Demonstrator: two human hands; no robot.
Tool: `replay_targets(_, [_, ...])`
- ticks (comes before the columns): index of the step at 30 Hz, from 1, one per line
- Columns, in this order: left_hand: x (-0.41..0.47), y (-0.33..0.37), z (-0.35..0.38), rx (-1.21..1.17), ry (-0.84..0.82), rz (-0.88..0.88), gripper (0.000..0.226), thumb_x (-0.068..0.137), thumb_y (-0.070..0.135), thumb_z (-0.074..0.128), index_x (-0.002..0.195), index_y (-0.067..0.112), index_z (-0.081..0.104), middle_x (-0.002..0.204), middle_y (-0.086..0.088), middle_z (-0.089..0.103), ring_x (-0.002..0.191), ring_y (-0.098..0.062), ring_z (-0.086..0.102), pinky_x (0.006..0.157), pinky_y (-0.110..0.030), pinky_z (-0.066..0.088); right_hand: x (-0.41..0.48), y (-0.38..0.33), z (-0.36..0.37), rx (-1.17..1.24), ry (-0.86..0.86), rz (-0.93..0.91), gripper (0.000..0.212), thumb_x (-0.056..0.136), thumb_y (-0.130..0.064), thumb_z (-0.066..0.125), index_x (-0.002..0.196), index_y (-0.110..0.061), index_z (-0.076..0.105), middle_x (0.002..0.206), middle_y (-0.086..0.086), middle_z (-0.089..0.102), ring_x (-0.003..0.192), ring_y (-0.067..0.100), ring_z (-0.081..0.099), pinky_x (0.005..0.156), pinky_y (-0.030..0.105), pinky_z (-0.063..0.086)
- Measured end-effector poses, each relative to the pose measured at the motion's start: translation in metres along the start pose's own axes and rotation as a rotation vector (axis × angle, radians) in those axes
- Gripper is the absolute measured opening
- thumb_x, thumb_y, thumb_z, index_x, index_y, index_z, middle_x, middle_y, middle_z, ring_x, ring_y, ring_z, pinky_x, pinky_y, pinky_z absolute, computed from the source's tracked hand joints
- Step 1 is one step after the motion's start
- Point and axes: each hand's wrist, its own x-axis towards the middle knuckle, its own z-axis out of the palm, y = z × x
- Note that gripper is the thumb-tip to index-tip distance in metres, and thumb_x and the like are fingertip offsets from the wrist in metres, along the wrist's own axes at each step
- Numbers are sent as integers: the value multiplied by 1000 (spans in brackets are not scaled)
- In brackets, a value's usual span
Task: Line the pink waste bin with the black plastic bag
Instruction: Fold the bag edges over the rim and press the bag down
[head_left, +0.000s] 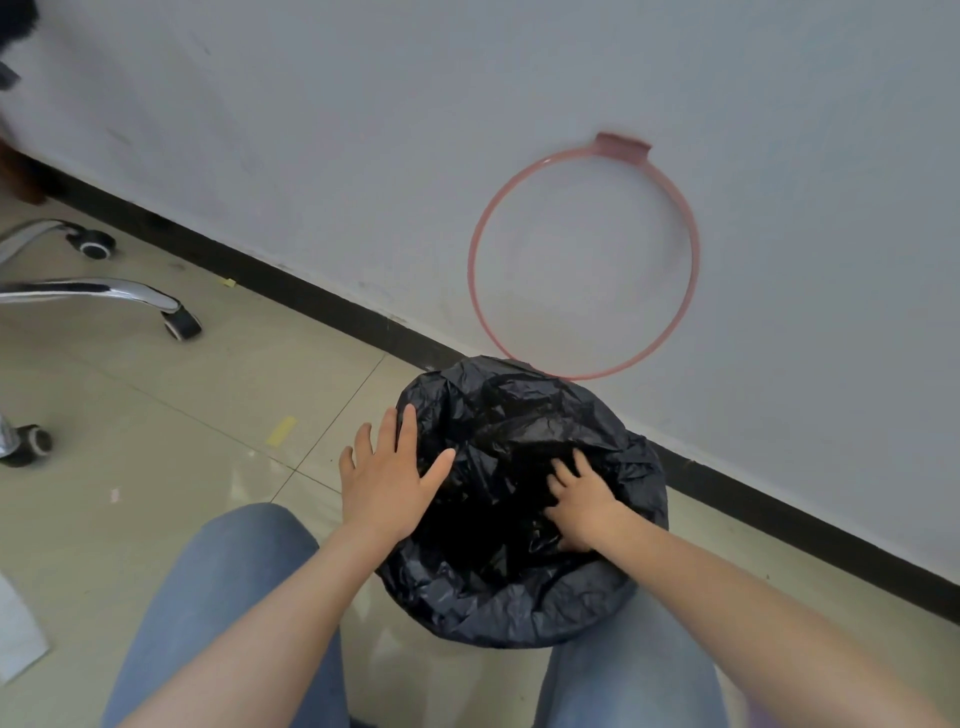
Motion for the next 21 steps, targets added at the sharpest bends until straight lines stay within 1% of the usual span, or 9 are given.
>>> replay_targets(4, [-1,1,0,7,-3,-4,72,90,60,19,147,22,-1,159,-4,6,145,-31,7,117,-47,13,-9,13,6,205,80,44,55,94,-51,33,141,-22,33,151,13,28,142,32,12,114,53,-4])
replay_targets(6, [-1,1,0,11,-3,-3,72,90,60,19,147,22,-1,159,-4,6,145,-31,7,117,-47,13,-21,15,5,338,359,10,45,94,-42,36,132,-20,46,138,11,49,135,29,32,115,48,14])
replay_targets(9, [-2,1,0,10,-7,-5,72,90,60,20,148,22,-1,159,-4,5,145,-31,7,117,-47,13,-45,19,10,344,738,130,37,76,-42,59,105,-23,69,110,7,71,110,26,62,90,41,50])
replay_targets(10, [-2,2,0,12,-8,-3,72,90,60,20,148,22,-2,159,-4,5,145,-31,7,117,-47,13,-51,22,15,370,758,207,46,71,-43,68,110,-20,67,119,11,67,116,29,58,90,43,50])
replay_targets(12, [-1,2,0,20,-6,0,72,90,60,19,147,22,-2,159,-4,6,145,-31,8,117,-47,14,-56,26,27,517,625,270,69,83,-43,60,139,-11,37,150,20,28,140,33,18,109,45,31])
replay_targets(13, [-1,2,0,20,-4,-1,72,90,60,19,147,22,-2,159,-4,6,145,-31,8,117,-47,14,-56,27,31,595,522,281,71,91,-43,48,145,-10,17,156,18,5,143,32,-1,115,44,18])
replay_targets(15, [-1,2,0,15,0,-3,72,90,60,20,147,22,-2,159,-4,6,145,-31,9,117,-47,15,-55,29,32,668,411,272,73,94,-45,38,147,-14,-1,155,16,-16,142,32,-16,117,42,7])
replay_targets(18, [-3,2,-1,2,-2,-9,71,91,59,20,147,22,-2,159,-4,6,145,-31,9,118,-47,15,-55,32,30,828,442,237,67,93,-48,36,147,-20,9,157,14,-8,143,32,-9,117,42,9])
replay_targets(21, [-3,1,-1,-21,1,-11,71,91,59,19,147,22,-2,159,-4,6,145,-30,9,118,-47,14,-65,63,6,1017,848,404,54,93,-42,36,138,-11,37,150,18,27,139,32,22,113,42,21])
